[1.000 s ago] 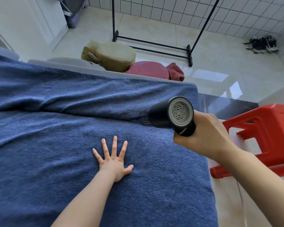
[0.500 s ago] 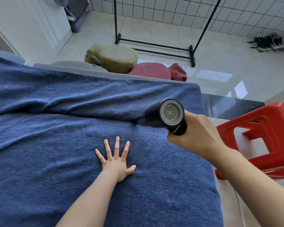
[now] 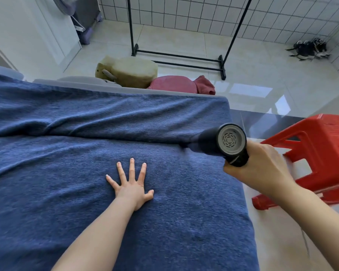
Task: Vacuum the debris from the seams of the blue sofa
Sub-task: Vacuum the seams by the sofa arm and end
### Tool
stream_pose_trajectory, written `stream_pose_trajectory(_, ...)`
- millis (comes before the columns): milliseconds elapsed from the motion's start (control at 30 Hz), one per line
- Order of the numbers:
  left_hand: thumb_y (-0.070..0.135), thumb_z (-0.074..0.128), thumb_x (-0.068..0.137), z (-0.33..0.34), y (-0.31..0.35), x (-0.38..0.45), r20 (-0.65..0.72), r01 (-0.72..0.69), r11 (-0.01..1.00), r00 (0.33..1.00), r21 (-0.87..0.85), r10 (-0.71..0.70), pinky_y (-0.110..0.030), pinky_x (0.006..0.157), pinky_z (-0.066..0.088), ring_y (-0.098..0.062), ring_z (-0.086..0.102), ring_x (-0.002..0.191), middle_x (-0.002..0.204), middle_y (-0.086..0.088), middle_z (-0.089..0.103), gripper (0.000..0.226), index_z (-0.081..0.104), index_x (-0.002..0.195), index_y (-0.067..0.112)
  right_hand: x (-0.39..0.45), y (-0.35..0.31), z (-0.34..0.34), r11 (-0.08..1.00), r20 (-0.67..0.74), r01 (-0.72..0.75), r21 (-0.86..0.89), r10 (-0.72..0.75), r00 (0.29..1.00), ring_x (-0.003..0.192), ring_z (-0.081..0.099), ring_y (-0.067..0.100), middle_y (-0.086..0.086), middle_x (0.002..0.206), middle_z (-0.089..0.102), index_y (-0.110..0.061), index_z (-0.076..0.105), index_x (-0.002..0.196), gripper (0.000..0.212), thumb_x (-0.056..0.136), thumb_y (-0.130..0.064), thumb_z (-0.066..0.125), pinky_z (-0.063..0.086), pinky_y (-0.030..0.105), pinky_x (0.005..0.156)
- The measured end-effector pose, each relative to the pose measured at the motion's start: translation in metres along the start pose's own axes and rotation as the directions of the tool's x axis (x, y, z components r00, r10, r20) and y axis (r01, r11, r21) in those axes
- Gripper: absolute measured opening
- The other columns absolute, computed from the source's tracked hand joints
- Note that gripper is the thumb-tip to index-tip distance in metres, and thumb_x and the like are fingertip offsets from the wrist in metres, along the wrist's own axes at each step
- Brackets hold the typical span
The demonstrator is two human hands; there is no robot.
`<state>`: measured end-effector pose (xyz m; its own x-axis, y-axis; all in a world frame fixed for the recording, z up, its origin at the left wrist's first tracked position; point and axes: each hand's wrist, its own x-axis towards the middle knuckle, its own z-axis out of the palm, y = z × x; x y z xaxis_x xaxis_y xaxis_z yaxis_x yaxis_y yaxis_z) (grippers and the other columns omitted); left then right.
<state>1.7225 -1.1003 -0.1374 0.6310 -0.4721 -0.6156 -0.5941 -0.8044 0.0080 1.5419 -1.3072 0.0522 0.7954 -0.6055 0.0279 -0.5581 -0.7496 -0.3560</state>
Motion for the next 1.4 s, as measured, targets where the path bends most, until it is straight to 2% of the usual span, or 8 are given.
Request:
stream_pose_trajectory(233, 0.070, 0.027, 0.090, 0.008, 0.049, -0.011, -0.029, -0.106, 0.994, 0.994, -0.016, 0.106, -0.081, 0.098, -0.007, -0.043, -0.038, 0.135, 0.149, 0.004, -0.044, 0.086, -0.031, 0.144, 0.037, -0.027, 0.038, -0.010, 0.994, -0.062, -0.100, 0.042, 0.103, 0.993, 0.073, 0.062, 0.041, 0.009, 0.068, 0.064, -0.038, 0.036, 0.064, 0.034, 0.061, -0.040, 0.070, 0.051, 0.043, 0.065)
stream_pose_trajectory(500, 0.075, 0.029, 0.086, 0.010, 0.069, -0.008, 0.066, -0.042, 0.999, 0.997, -0.020, 0.043, -0.080, 0.099, -0.008, -0.044, -0.043, 0.131, 0.143, 0.003, -0.051, 0.093, -0.037, 0.139, 0.039, -0.034, 0.050, 0.002, 0.967, -0.106, -0.120, 0.224, 0.146, 0.984, 0.074, 0.063, 0.040, 0.010, 0.070, 0.066, -0.028, 0.050, 0.072, 0.032, 0.054, -0.054, 0.057, 0.054, 0.050, 0.065)
stream_pose_trajectory(700, 0.075, 0.029, 0.085, 0.017, 0.067, -0.011, 0.044, -0.049, 0.999, 0.998, 0.000, 0.049, -0.080, 0.097, -0.010, -0.043, -0.044, 0.131, 0.139, 0.004, -0.054, 0.092, -0.035, 0.140, 0.040, -0.012, 0.037, 0.019, 0.982, -0.044, -0.090, 0.168, 0.099, 0.994, 0.082, 0.064, 0.037, -0.002, 0.070, 0.054, -0.030, 0.047, 0.080, 0.030, 0.070, -0.033, 0.075, 0.037, 0.033, 0.064)
stream_pose_trajectory(800, 0.074, 0.029, 0.086, 0.016, 0.066, -0.011, 0.050, -0.045, 0.999, 0.998, 0.016, 0.044, -0.080, 0.097, -0.011, -0.044, -0.044, 0.130, 0.138, 0.003, -0.055, 0.092, -0.035, 0.140, 0.039, -0.007, 0.031, 0.021, 0.992, -0.052, -0.059, 0.113, 0.065, 0.996, 0.089, 0.064, 0.040, 0.008, 0.084, 0.071, -0.027, 0.060, 0.093, 0.027, 0.073, -0.033, 0.076, 0.034, 0.032, 0.066)
stream_pose_trajectory(900, 0.075, 0.029, 0.086, 0.014, 0.070, -0.009, 0.085, -0.038, 0.999, 0.996, 0.014, 0.037, -0.080, 0.096, -0.012, -0.044, -0.046, 0.129, 0.140, 0.002, -0.054, 0.092, -0.036, 0.140, 0.039, -0.010, 0.029, 0.027, 0.995, -0.037, -0.045, 0.087, 0.049, 0.998, 0.092, 0.065, 0.039, 0.007, 0.092, 0.074, -0.024, 0.062, 0.101, 0.033, 0.073, -0.035, 0.075, 0.035, 0.032, 0.066)
stream_pose_trajectory(1133, 0.076, 0.028, 0.085, 0.012, 0.066, -0.005, 0.123, -0.036, 0.999, 0.992, 0.007, 0.035, -0.080, 0.094, -0.013, -0.045, -0.047, 0.127, 0.135, 0.001, -0.059, 0.093, -0.043, 0.132, 0.038, -0.020, 0.037, 0.007, 0.998, -0.072, -0.038, 0.052, 0.042, 0.997, 0.080, 0.065, 0.043, 0.009, 0.079, 0.072, -0.023, 0.062, 0.094, 0.032, 0.067, -0.030, 0.079, 0.041, 0.035, 0.063)
stream_pose_trajectory(1200, 0.076, 0.028, 0.085, 0.012, 0.066, -0.005, 0.124, -0.042, 0.999, 0.991, -0.002, 0.042, -0.080, 0.095, -0.013, -0.045, -0.047, 0.127, 0.132, 0.002, -0.060, 0.092, -0.045, 0.128, 0.038, -0.025, 0.043, 0.002, 0.997, -0.083, -0.073, 0.019, 0.075, 0.994, 0.078, 0.064, 0.044, 0.010, 0.077, 0.071, -0.022, 0.062, 0.091, 0.032, 0.066, -0.030, 0.078, 0.046, 0.037, 0.063)
stream_pose_trajectory(1400, 0.074, 0.029, 0.086, 0.012, 0.065, -0.008, 0.123, -0.073, 0.997, 0.990, -0.010, 0.073, -0.080, 0.095, -0.013, -0.045, -0.047, 0.127, 0.138, 0.000, -0.057, 0.093, -0.042, 0.135, 0.037, -0.041, 0.048, 0.002, 0.977, -0.100, -0.201, 0.069, 0.208, 0.973, 0.072, 0.062, 0.041, 0.004, 0.066, 0.059, -0.030, 0.048, 0.079, 0.032, 0.065, -0.032, 0.076, 0.040, 0.034, 0.060)
